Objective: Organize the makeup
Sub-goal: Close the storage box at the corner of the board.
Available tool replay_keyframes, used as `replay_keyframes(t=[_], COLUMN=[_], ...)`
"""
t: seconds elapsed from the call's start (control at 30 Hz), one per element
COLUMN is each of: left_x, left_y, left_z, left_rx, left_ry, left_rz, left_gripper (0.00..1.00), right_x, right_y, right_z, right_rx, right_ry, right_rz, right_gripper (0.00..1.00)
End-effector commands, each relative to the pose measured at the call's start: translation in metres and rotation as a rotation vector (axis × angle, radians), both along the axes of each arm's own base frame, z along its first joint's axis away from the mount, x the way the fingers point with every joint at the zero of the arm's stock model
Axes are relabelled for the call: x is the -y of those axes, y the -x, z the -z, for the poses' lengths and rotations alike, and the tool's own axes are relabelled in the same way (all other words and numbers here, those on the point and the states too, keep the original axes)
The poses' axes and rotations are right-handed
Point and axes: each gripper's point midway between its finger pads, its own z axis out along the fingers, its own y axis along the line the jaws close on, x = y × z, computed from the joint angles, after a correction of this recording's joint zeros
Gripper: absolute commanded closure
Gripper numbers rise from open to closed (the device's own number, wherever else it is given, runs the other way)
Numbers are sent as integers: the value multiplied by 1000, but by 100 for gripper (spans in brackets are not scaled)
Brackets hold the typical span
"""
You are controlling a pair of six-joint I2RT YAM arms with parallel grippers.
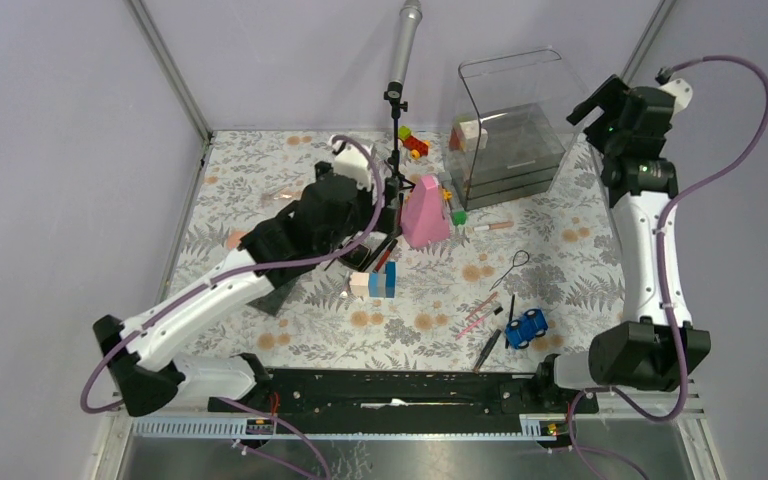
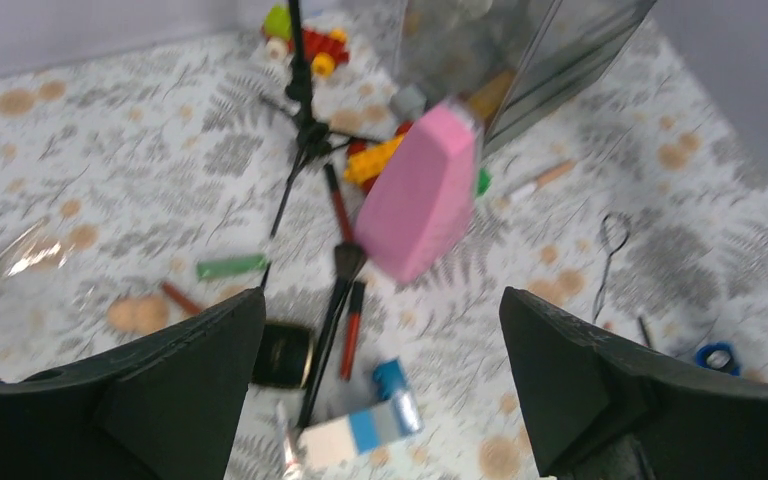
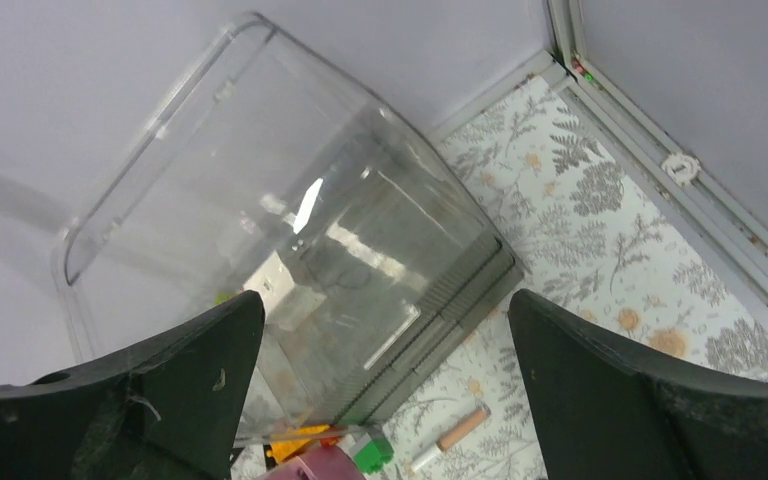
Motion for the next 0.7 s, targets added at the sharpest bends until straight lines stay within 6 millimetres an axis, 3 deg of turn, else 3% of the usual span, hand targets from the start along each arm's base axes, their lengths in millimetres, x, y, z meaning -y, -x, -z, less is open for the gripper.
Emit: replay_keyframes(t=[0.0, 0.13, 0.4, 0.57, 0.67], left_x=[43, 72, 92, 104, 114], left_y=[-26, -53, -98, -125, -134], left_z=[-67, -64, -4, 27, 32], left_rx=[149, 149, 92, 58, 57], left_ry=[184, 161, 46, -33, -34], left_rz=[44, 31, -90, -151, -147], left_gripper=[1, 1, 1, 1, 1], right_x=[4, 16, 48, 46, 49], right_y=[-21, -46, -72, -88, -93], right_z=[-31, -36, -40, -37, -33], right_rx=[56, 73, 150, 152, 152], right_ry=[-8, -29, -95, -152, -151], right_rz=[-95, -124, -96, -155, -152], right_gripper=[0, 0, 0, 1, 0])
